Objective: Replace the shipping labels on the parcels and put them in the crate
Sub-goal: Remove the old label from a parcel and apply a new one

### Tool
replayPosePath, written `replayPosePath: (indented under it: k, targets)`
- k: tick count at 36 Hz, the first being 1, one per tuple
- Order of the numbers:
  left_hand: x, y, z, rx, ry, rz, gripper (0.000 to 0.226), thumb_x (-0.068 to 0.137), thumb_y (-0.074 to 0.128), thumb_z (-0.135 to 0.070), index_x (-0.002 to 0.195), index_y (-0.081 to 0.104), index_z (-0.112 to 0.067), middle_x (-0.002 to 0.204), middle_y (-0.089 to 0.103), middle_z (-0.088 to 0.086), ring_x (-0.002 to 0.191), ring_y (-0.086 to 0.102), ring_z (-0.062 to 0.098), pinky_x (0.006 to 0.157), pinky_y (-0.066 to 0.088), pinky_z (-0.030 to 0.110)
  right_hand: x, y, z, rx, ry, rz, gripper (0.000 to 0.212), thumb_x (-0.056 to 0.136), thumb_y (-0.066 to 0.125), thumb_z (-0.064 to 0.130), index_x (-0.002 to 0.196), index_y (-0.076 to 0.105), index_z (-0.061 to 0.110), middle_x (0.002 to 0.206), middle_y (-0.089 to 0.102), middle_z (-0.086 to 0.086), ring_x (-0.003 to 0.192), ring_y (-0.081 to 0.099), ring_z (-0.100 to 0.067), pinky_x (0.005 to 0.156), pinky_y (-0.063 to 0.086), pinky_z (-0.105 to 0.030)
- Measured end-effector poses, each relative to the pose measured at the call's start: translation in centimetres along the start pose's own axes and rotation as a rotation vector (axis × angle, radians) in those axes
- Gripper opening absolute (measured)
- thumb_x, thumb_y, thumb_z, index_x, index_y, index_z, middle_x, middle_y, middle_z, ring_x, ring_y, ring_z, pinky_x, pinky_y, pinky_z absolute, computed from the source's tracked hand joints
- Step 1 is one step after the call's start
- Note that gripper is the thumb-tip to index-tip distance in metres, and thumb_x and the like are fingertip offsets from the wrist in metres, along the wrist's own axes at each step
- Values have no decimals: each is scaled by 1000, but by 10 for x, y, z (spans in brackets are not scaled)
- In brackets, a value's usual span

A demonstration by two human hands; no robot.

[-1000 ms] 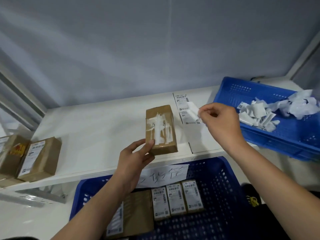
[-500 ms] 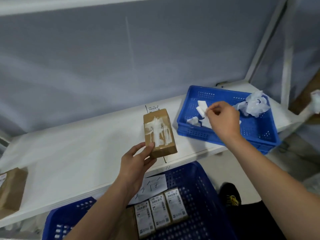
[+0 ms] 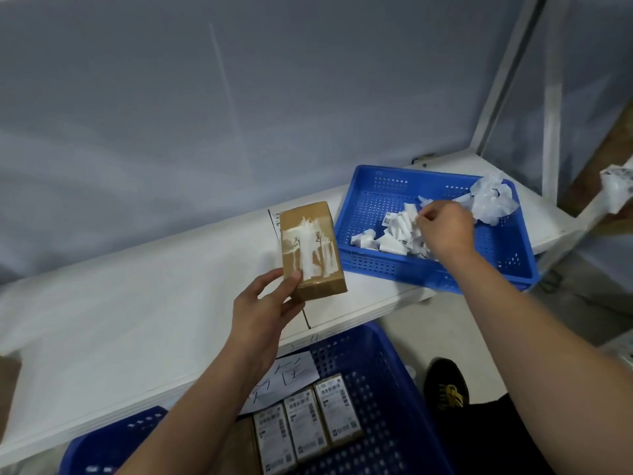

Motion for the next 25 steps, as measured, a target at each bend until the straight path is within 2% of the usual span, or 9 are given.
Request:
replayPosePath:
  k: [3,5,8,12,15,18,20,23,25]
  targets:
    - [-1,0,-2,-21,5,5,39,89,75,-20,126,66,-10,114,75,13,101,75,28,102,55,44,-2,2,7,-62,-38,40,18,90,57,4,83,74,5,83,73,-15,78,67,-32,76,57,-39]
    - [-2,-2,-3,-30,9,4,40,89,76,-20,126,65,-9,112,76,13,100,75,27,102,55,44,-4,3,10,-83,-54,40,20,91,55,4,84,73,3,83,72,-18,78,66,-35,73,56,-37]
    - [-4,-6,-6,-34,24,2,41,88,76,-20,127,65,-9,110,77,12,98,76,27,101,56,44,-7,4,8,-89,-50,15,18,93,55,6,89,73,6,88,73,-17,83,66,-35,71,52,-33]
    - [-9,-14,-10,-34,45,-17,41,88,77,-19,126,65,-10,108,77,10,96,77,25,101,56,43,-13,2,10,-87,-34,-83,10,94,60,12,99,68,8,92,72,-15,86,66,-35,73,55,-38]
    - [-14,-23,-13,-43,54,-32,39,88,77,-17,125,66,-10,106,77,10,95,77,25,100,56,42,-18,1,15,-65,-8,-132,15,95,61,13,108,62,7,100,70,-16,93,66,-36,79,56,-43]
    - [-17,-33,-16,-42,62,-47,39,88,77,-18,125,65,-10,104,78,9,94,77,25,100,56,42,-23,5,20,-77,-5,-148,12,95,59,13,102,63,4,98,69,-19,90,65,-38,75,54,-41]
    - [-18,-42,-17,-40,66,-65,41,88,77,-18,126,65,-10,105,78,10,95,77,25,100,57,42,-28,8,28,-66,-1,-162,16,95,56,12,102,66,2,103,66,-22,91,64,-39,74,50,-37]
    - [-16,-55,-20,-40,79,-89,40,88,77,-19,125,65,-10,103,78,10,95,77,25,99,57,41,-45,14,56,170,76,-149,23,92,54,6,114,62,7,119,58,-15,86,59,-27,76,44,-29]
    - [-14,-64,-20,-34,93,-101,38,88,78,-19,123,65,-11,96,79,7,95,77,25,97,58,39,-63,27,76,424,184,-30,27,92,54,8,119,59,13,110,60,-9,74,57,-18,65,47,-28]
Point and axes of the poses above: each hand's wrist, its own x-axis towards the middle knuckle, its own y-axis out of the palm, z = x × y, the point moved 1 cm from there along x, towards the middle knuckle
